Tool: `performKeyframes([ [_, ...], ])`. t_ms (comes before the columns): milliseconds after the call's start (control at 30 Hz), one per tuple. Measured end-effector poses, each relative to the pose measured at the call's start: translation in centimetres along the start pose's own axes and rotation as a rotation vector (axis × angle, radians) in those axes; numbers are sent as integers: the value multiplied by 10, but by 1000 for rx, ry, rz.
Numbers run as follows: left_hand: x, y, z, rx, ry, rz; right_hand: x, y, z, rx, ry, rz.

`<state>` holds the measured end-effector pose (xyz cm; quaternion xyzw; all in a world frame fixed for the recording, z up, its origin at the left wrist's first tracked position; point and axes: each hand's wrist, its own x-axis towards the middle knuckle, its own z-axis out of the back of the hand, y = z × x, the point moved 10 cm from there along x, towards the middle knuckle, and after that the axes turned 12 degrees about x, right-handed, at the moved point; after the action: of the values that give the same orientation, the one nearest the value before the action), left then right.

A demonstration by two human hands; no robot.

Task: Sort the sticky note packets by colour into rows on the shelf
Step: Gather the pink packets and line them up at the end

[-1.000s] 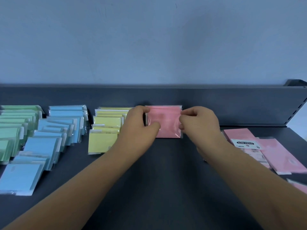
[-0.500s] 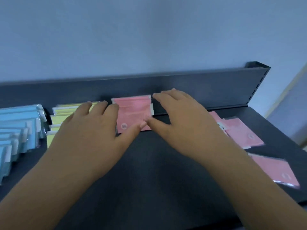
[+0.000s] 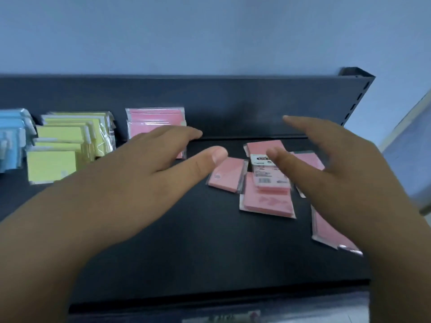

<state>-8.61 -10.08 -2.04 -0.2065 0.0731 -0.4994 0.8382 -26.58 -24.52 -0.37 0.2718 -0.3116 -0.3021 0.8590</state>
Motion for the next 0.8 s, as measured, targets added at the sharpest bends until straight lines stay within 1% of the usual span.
performKeyframes([
  [100,1,-24,-17,-53,-31,69,-2,-24,28,17,12,-26],
  [267,16,-74,-55,60,0,93,4,-71,67,-22,49,-68],
  [367,25,-102,-77,82,2,87,10,-98,79,-10,113,-107],
  [467,39,-128,-96,167,-13,51,21,-115,77,-13,262,-97],
  [533,49,-144,-108,234,-5,34,29,-124,67,-64,401,-80],
  [667,63,-161,-133,427,72,8,40,-137,39,-159,678,-54],
  [733,67,-162,-142,471,114,19,46,-142,25,-180,755,-24],
  [800,71,-163,-147,509,133,28,50,-146,11,-195,798,17],
])
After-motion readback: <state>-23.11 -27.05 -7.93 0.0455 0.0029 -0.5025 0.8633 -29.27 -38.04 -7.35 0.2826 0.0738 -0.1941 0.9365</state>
